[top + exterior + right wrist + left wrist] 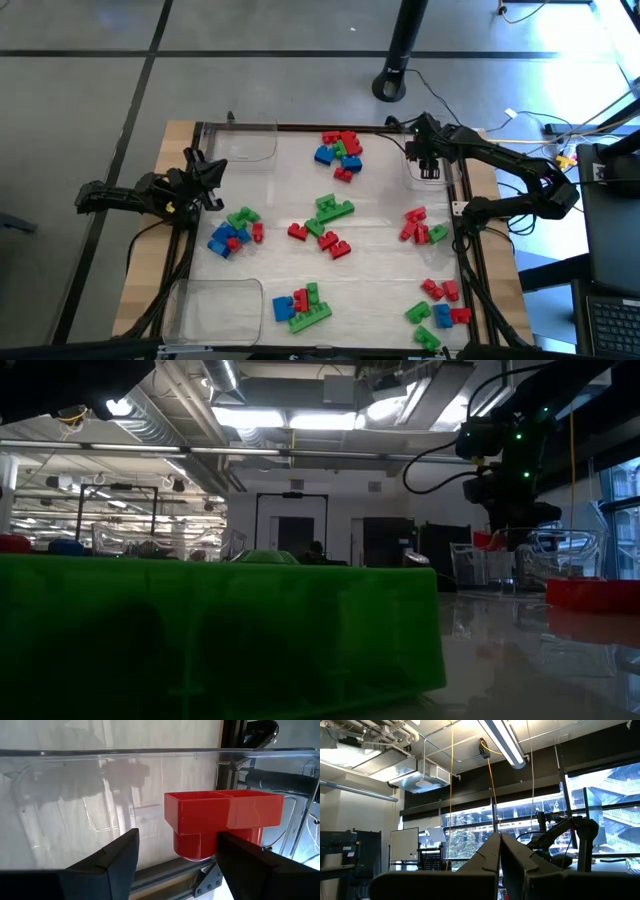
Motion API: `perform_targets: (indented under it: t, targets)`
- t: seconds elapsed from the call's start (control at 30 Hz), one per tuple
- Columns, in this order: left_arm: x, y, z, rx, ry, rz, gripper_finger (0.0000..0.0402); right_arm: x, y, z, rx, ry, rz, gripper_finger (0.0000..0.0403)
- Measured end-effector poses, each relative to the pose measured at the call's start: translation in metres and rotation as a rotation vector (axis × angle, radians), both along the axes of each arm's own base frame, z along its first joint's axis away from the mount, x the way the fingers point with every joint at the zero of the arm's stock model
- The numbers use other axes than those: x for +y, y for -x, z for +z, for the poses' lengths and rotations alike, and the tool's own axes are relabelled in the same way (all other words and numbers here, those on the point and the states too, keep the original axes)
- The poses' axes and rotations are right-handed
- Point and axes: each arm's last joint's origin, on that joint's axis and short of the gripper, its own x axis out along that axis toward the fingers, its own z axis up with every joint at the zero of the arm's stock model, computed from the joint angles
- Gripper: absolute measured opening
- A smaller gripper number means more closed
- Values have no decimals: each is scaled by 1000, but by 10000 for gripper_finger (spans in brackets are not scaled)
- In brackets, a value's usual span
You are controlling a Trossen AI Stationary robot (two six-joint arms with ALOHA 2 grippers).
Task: Sort blocks
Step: Put the red game piece into the right transparent bin
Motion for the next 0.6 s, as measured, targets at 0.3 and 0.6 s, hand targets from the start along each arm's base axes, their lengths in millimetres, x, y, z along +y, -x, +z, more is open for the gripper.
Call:
perform_targets:
  t: [0.3, 0.6]
  targets:
    - [-1, -2, -2, 29, -18, -14, 4, 0, 0, 1, -5, 4, -1, 253]
    - [-3, -22, 7, 127, -13, -72, 4, 1, 1, 11, -29, 25, -7, 253]
